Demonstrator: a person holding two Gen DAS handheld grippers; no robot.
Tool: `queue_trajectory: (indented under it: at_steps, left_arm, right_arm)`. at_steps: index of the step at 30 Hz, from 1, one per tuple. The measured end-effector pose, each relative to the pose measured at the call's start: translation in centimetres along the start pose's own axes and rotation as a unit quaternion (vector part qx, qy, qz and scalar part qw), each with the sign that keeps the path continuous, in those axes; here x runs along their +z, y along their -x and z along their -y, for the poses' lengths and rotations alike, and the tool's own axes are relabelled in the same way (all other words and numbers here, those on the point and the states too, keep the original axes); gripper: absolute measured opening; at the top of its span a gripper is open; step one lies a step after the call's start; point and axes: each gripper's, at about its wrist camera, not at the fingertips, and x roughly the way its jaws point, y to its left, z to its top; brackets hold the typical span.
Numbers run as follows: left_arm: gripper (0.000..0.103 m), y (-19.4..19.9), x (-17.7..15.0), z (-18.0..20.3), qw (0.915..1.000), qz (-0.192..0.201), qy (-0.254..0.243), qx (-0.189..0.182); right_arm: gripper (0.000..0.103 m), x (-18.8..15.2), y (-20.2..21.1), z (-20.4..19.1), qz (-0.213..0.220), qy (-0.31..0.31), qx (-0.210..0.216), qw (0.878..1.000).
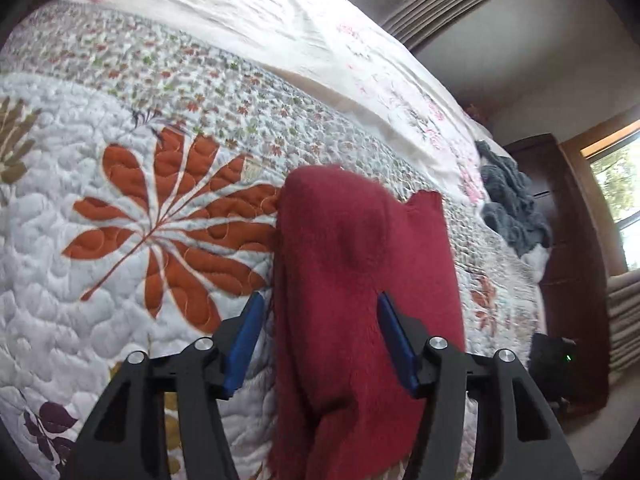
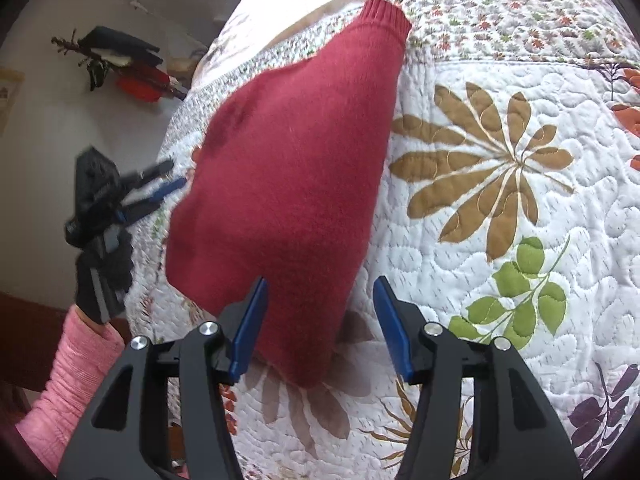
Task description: Fold small clothes
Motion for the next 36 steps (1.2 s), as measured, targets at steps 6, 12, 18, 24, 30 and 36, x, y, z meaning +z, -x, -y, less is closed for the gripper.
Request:
queue_trajectory:
  at_steps: [6, 12, 18, 24, 30, 36]
  left_arm:
    - [0.064, -2.7, 0.0, -2.0, 0.9982, -0.044, 0.021, -0.033]
    - [0.064, -6.3, 0.0, -2.1, 0.9949, -0.079, 0.011, -0.061]
    - [0.069, -8.9, 0.1, -0.5, 0.9841, -0.117, -0.004, -0.133]
    - [0.071, -10.4, 0.1, 0.9, 0.9808, -0.135, -0.023, -0.139]
    - [0.041, -9.9, -0.4, 1.7, 0.9859, -0.114, -0.028, -0.119]
    - [0.033, -8.0, -1.5, 3.1, 0.9823, -0.083, -0.029, -0.165]
  right_arm:
    - [0.06, 1.1, -0.5, 0.8, 0.001, -0.019, 0.012, 1.0]
    - [0.065, 2.0, -1.4, 1.8, -0.002, -0.042, 0.041, 0.998]
    - [0.069, 3.3, -2.6, 3.0, -0.005, -0.067, 0.07, 0.995]
    - [0.075, 5.1, -4.9, 4.1, -0.013, -0.089, 0.095, 0.991]
    - [0.047, 5.7, -5.3, 4.2, -0.009, -0.104, 0.119, 0.987]
    - [0.042, 5.1, -1.7, 2.5, 0.015, -0.07, 0.108, 0.992]
